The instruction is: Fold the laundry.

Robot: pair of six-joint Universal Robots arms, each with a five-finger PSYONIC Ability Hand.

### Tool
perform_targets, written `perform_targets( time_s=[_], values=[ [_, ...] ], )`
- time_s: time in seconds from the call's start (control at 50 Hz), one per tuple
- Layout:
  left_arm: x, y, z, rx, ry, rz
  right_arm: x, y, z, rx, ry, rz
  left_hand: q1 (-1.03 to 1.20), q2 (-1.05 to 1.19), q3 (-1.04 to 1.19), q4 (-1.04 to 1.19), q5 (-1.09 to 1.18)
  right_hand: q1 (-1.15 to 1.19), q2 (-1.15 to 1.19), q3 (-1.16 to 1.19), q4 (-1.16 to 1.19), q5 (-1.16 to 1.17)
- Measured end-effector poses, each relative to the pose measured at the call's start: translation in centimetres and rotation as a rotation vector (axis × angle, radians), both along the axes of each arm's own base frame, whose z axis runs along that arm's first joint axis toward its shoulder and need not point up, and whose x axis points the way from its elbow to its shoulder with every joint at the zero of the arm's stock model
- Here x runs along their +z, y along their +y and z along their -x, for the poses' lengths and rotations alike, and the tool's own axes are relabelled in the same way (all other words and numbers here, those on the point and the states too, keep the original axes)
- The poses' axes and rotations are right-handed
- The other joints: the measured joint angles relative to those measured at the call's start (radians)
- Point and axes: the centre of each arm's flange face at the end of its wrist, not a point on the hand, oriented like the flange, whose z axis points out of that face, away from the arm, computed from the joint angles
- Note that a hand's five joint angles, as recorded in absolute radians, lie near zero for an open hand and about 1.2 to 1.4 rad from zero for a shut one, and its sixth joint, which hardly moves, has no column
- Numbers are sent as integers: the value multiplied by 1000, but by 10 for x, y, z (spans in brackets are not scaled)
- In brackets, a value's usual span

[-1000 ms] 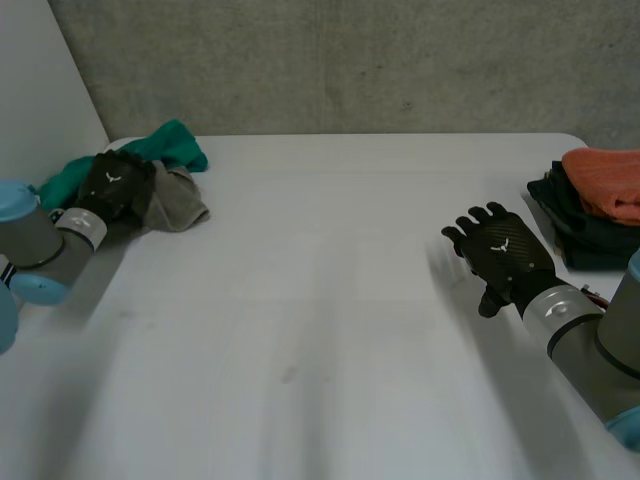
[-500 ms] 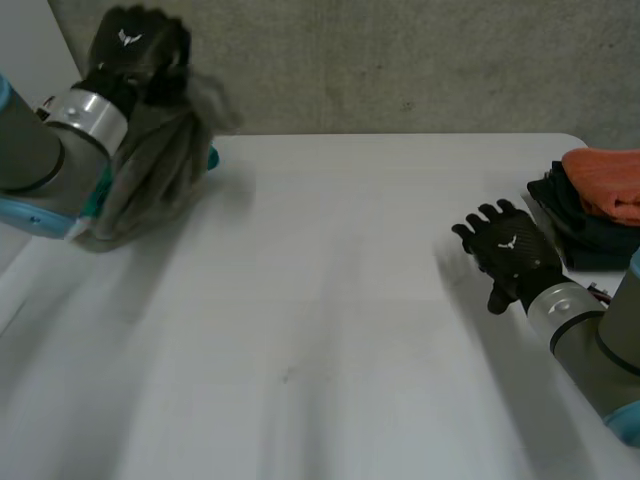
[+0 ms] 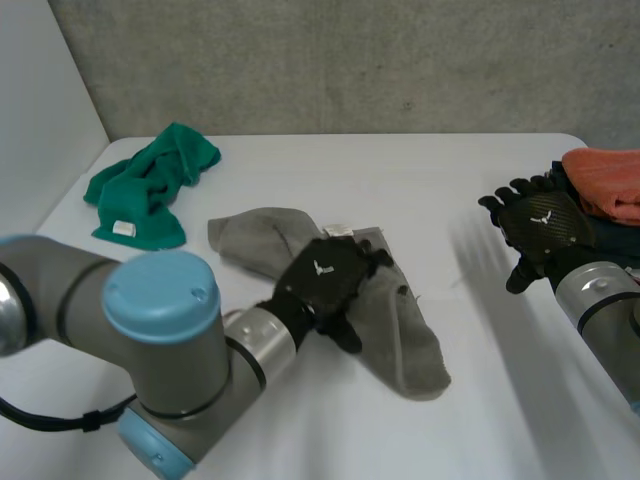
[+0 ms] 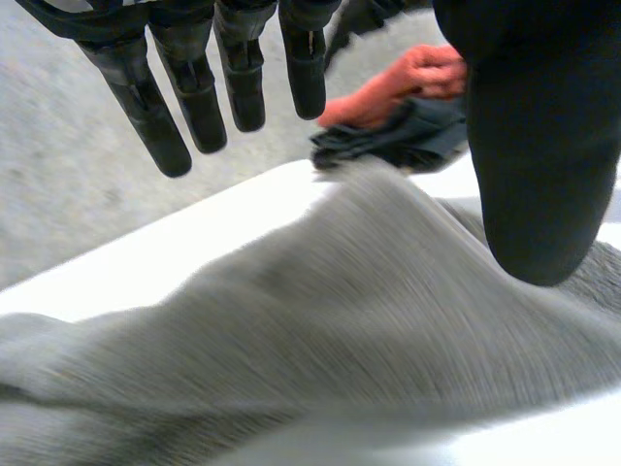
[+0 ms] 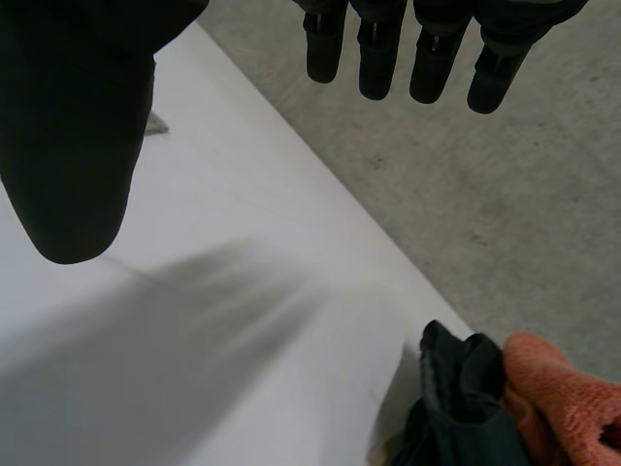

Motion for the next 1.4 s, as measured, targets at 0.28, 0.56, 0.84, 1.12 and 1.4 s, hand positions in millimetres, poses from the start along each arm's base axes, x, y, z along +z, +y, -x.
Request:
perform_targets(
  time_s=[0.28, 0.56, 0.84, 1.12, 1.4],
  values=[
    [86, -88, -37, 134, 26, 304, 8, 54, -8, 34, -32, -405, 0, -17, -19, -18, -16, 0, 0, 0, 0, 0],
    [-17, -128, -13, -160, -301, 251, -24, 91, -44, 106, -203, -501, 81, 50, 49, 57, 64, 0, 0, 0, 0, 0],
    [-39, -112, 12, -247, -368, 310, -54, 77, -62, 103, -29, -306, 750, 841, 832, 856, 814, 788, 870, 867, 868, 835],
    [135, -152, 21, 170, 100, 735, 61, -11, -98, 83, -200, 141, 750, 846, 837, 857, 814, 796, 942, 976, 988, 920],
    [116, -92, -42, 313, 10, 474, 135, 10, -111, 166, -251, 219, 750, 846, 837, 857, 824, 796, 942, 976, 988, 937]
  ],
)
